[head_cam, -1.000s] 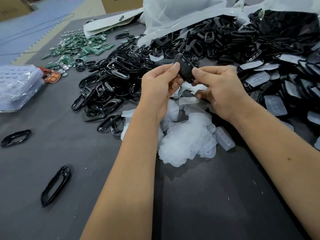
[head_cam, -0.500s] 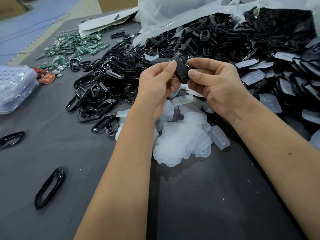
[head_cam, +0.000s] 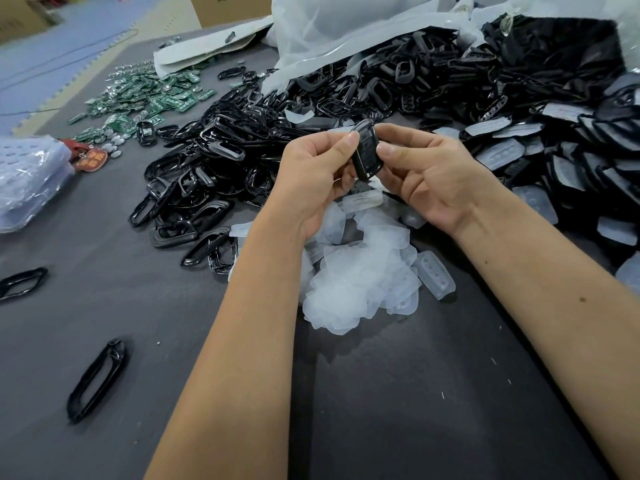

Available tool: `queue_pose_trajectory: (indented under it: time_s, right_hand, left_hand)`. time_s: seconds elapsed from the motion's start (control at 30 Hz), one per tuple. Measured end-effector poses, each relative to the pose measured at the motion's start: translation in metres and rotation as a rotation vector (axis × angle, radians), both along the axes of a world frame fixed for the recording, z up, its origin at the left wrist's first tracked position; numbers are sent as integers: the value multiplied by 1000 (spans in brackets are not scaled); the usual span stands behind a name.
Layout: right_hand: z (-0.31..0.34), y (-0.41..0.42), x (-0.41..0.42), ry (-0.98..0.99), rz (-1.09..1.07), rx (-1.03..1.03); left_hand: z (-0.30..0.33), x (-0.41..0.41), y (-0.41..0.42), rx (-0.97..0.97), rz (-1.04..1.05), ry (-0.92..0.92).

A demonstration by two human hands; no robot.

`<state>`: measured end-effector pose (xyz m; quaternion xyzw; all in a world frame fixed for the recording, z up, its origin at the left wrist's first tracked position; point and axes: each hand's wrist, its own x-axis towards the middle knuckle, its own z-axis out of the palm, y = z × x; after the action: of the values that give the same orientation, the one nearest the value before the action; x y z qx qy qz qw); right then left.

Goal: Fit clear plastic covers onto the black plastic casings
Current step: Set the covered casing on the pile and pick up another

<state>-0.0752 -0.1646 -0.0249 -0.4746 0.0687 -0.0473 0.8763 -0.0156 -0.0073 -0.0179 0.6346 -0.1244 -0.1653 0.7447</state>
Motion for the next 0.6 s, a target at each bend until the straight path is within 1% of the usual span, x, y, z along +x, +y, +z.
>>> queue_pose_trajectory:
  time_s: [0.2, 0.27, 0.3, 0.33, 0.43, 0.47, 0.53, 0.6]
  right_hand:
    - [5, -1, -5, 8, 3, 51]
    - [10, -1, -7, 3, -40, -22]
    - [13, -3, -10, -6, -86, -128]
    - [17, -6, -13, -24, -141, -301]
    - [27, -19, -26, -115, -305, -993]
    - [31, -24, -31, -144, -354, -1165]
    - [40, -38, -42, -169, -463, -1374]
    - [50, -53, -50, -165, -567, -1513]
  left_hand:
    - [6, -2, -2, -7, -29, 23]
    - [7, -3, -3, 5, -6, 16]
    - [8, -5, -4, 20, 5, 14]
    - [7, -7, -5, 36, 19, 17]
    - [12, -14, -11, 74, 65, 27]
    - [16, -16, -15, 89, 66, 11]
    - [29, -21, -29, 156, 24, -71]
    - [40, -26, -51, 314, -28, -216]
